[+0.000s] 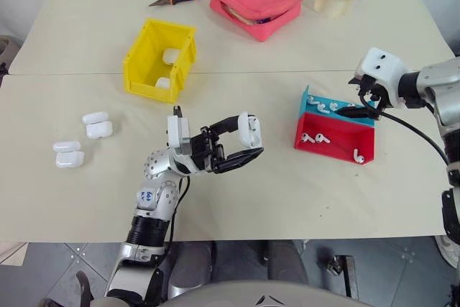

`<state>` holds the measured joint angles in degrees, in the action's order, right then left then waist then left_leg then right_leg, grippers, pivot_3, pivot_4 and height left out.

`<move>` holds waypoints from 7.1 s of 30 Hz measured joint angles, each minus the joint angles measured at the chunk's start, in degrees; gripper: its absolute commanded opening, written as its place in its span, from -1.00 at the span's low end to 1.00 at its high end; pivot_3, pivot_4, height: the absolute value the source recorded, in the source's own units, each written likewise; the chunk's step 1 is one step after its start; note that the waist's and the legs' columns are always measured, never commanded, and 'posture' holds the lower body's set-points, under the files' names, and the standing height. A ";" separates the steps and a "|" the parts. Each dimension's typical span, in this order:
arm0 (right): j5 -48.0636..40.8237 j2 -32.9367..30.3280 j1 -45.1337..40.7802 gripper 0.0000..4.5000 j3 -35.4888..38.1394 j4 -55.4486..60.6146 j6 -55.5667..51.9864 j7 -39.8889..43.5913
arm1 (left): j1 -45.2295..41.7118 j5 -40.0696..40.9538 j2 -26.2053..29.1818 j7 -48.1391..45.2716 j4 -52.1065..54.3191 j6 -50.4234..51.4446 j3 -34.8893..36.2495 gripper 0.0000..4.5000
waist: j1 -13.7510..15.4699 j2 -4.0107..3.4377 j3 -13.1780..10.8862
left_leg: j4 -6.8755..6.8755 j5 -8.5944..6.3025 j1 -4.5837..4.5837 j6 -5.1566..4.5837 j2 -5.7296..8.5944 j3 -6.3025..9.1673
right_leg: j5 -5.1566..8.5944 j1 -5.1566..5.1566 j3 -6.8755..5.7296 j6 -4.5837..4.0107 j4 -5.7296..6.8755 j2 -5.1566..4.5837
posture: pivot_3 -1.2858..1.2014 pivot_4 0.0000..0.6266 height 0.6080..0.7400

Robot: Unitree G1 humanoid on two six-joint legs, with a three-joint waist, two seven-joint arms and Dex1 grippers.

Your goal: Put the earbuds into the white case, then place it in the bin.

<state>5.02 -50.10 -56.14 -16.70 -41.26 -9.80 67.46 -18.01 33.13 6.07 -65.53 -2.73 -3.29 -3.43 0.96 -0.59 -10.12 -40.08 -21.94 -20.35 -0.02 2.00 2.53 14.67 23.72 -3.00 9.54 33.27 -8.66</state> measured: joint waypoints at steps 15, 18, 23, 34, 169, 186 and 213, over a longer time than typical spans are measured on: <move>4.38 3.29 -2.74 0.99 -0.98 -8.47 4.93 10.28 | 0.40 -0.20 -0.11 0.52 -0.31 -1.64 0.14 0.29 | -1.08 -0.01 0.00 | 0.00 0.00 0.01 0.01 -0.03 0.02 | 0.00 0.00 -0.02 0.00 0.01 0.01 | 0.03 -0.52 1.00; 5.23 3.31 -3.05 0.91 -0.97 -8.43 3.09 10.15 | 0.48 -0.20 0.00 0.52 -0.31 -1.64 0.13 0.29 | -1.07 -0.01 0.00 | -0.01 0.00 0.01 0.01 -0.03 0.03 | 0.00 -0.01 -0.01 0.00 0.02 0.00 | 0.03 -0.52 1.00; 5.63 3.58 -3.20 0.30 -0.69 -8.42 -0.50 9.59 | 0.52 -0.19 0.27 0.41 -0.33 -1.65 0.14 0.29 | -1.05 -0.01 0.00 | -0.03 0.00 0.02 0.01 -0.02 0.04 | 0.00 -0.02 -0.01 0.00 0.03 0.00 | 0.03 -0.52 1.00; 5.62 4.24 -3.16 0.02 -0.46 -8.14 -1.52 9.39 | 0.51 -0.19 0.37 0.29 -0.34 -1.65 0.12 0.29 | -1.15 -0.01 0.01 | -0.06 0.01 0.05 0.04 -0.03 0.03 | 0.00 -0.03 0.00 0.00 0.09 0.01 | 0.03 -0.52 1.00; -49.89 12.04 26.86 -0.97 10.10 66.04 -33.69 -22.31 | -12.10 -17.81 11.63 4.13 -4.94 3.22 -6.36 0.29 | 0.25 -0.03 -0.05 | 0.00 0.00 0.03 0.01 0.02 0.07 | 0.01 0.04 0.03 -0.02 0.17 0.03 | 0.03 -0.52 1.00; -44.65 6.43 38.67 -0.97 15.14 65.12 -31.36 -18.90 | -8.37 -9.45 10.76 1.04 -1.05 2.78 -2.32 0.29 | 0.27 0.01 -0.08 | -0.01 -0.01 0.02 0.00 0.01 0.06 | 0.01 0.03 0.02 -0.02 0.16 0.01 | 0.03 -0.52 1.00; -41.44 16.51 63.06 0.63 33.31 72.26 -5.06 -19.44 | -0.80 -11.63 20.89 36.07 4.27 15.06 19.51 0.29 | 0.55 0.03 -0.08 | 0.00 -0.01 0.14 0.02 0.02 0.07 | 0.00 -0.01 0.09 -0.02 0.27 0.03 | 0.03 -0.52 1.00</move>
<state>-36.43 -33.59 6.92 16.62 31.00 -14.86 48.02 -18.81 21.50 26.96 -29.46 1.54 11.77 16.08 1.51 -0.55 -10.21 -40.08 -21.95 -20.21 -0.01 2.01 2.60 14.68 23.71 -2.91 9.52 33.54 -8.63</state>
